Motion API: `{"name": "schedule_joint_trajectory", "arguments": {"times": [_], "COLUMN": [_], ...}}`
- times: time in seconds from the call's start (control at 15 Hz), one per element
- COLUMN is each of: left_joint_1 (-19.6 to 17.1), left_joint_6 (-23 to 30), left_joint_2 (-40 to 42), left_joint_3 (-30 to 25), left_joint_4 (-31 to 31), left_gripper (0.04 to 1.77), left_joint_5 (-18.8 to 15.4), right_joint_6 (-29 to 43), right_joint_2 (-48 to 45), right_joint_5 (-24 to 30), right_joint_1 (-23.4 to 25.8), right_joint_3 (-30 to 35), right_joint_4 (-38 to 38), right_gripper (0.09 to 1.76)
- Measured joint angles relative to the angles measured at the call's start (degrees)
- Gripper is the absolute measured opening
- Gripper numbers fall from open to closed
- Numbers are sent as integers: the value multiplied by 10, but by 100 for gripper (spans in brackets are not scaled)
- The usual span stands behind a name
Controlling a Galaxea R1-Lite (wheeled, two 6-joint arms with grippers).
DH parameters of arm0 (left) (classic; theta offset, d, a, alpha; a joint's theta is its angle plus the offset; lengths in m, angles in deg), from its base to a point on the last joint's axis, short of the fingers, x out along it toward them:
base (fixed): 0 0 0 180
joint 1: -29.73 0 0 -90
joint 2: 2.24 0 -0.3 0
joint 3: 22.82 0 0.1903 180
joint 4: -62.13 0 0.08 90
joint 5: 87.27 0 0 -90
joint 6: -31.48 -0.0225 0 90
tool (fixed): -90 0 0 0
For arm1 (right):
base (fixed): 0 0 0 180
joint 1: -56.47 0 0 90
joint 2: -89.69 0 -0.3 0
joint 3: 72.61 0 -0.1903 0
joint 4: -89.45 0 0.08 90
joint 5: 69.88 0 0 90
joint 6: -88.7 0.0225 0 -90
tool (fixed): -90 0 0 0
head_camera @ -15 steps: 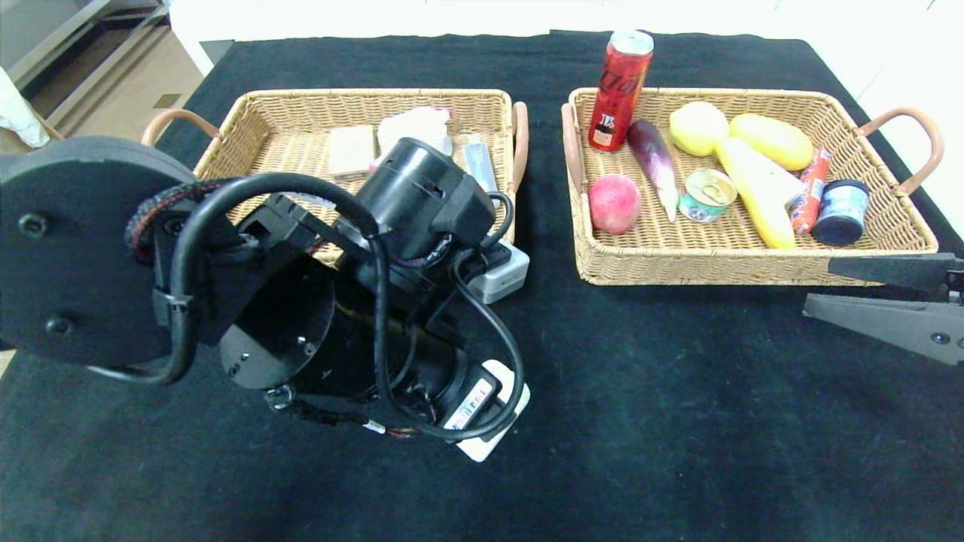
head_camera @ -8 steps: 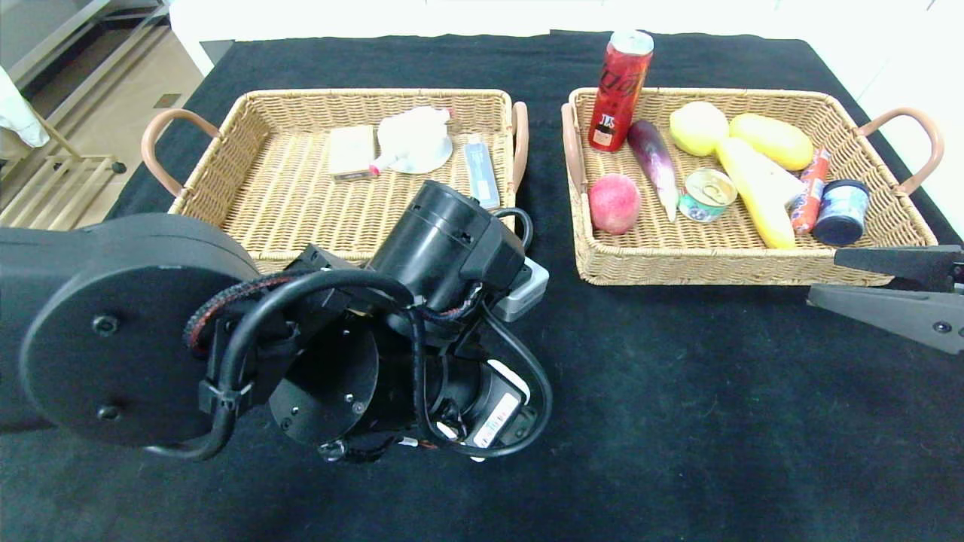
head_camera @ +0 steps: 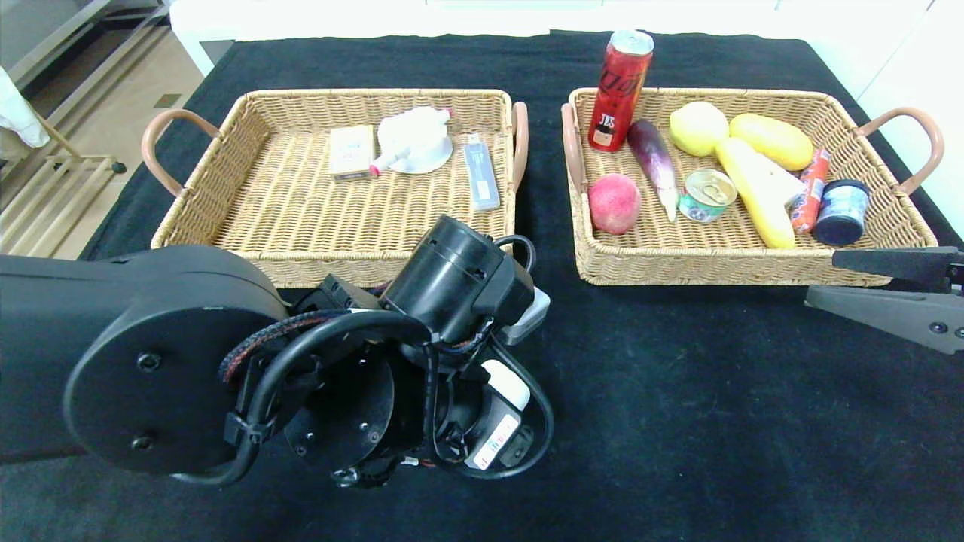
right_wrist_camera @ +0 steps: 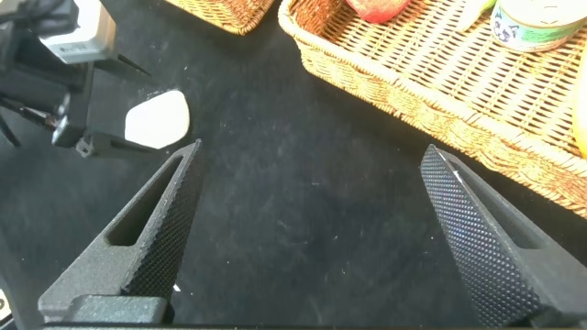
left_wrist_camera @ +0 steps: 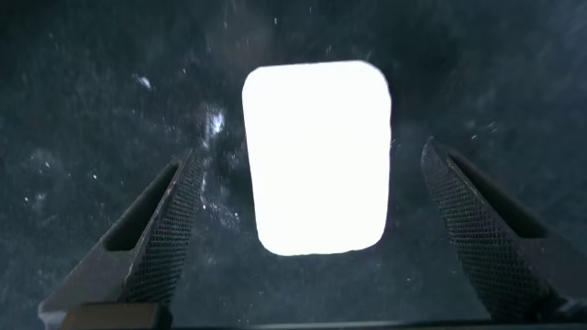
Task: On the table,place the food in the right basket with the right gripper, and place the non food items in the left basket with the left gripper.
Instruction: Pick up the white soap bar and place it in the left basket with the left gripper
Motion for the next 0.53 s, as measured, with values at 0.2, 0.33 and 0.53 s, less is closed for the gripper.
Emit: {"name": "schedule_joint_trajectory", "arguments": {"times": [0.2,0.33,0.53], "left_joint_1": [0,0,1], "left_joint_6": [0,0,0], "left_joint_2": [-4,-6,-11], "left_joint_3": [-3,-3,-3], "left_joint_4": [0,0,0], "left_gripper": [172,172,172], "left_joint_5": [12,13,18], "right_joint_6": [0,0,0], "right_joint_2": [2,3,4], "right_joint_5": [0,0,0], "right_joint_1": [0,0,0], "right_joint_3": [0,0,0], "right_joint_4": [0,0,0], "right_gripper": [171,171,171]}}
